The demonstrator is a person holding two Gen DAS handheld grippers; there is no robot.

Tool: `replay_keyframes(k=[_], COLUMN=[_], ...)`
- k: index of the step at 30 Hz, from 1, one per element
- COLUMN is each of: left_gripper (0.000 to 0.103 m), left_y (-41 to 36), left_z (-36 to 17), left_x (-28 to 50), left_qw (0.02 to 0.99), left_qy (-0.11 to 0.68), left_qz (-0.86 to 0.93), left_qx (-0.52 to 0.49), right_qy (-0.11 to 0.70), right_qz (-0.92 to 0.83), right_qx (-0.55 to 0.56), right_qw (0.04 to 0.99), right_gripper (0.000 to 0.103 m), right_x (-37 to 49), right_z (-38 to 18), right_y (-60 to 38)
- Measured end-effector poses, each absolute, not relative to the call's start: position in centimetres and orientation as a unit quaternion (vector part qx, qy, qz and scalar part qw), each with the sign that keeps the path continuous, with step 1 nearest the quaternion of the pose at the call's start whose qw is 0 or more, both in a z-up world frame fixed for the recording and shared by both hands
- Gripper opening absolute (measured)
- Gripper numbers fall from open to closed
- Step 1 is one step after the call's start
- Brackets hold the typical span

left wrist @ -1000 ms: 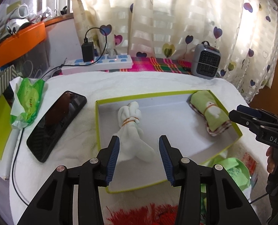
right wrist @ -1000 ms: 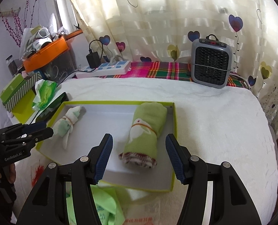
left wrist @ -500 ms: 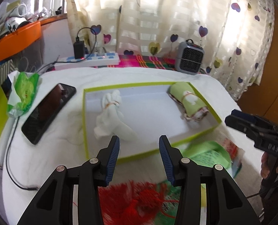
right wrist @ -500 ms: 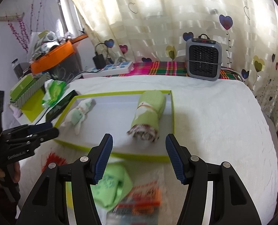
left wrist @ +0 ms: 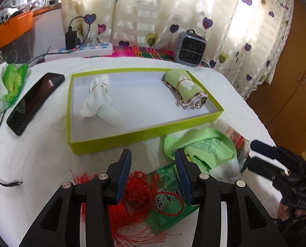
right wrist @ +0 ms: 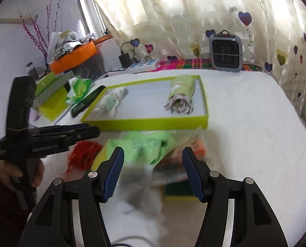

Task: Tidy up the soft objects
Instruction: 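Withdraw both tools from the box toward the remaining pile, then grasp the white tissue pad with the right tool while the left tool approaches the green cloth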

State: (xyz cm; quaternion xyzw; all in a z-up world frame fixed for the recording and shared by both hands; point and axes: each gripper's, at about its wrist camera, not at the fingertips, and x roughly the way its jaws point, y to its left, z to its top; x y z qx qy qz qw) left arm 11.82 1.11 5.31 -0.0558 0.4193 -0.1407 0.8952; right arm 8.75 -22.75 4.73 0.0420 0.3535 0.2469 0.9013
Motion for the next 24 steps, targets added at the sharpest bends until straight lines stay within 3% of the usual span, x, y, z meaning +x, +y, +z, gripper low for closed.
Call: replay_keyframes(k=[24], left_gripper=[0.043], left_y=[1.0], left_z=[4.6], left_x=[11.4], left_qw=[0.891], left_qy=[0.427], left_qz=[-0.144], left_qx=[-0.059], right_qy=[0.350], right_qz=[0.217], right_qx=[-0.121], right_qw=[0.903], right_gripper=[0.060], right_x=[5.4], right_z=[1.5], right_y=[-17.4])
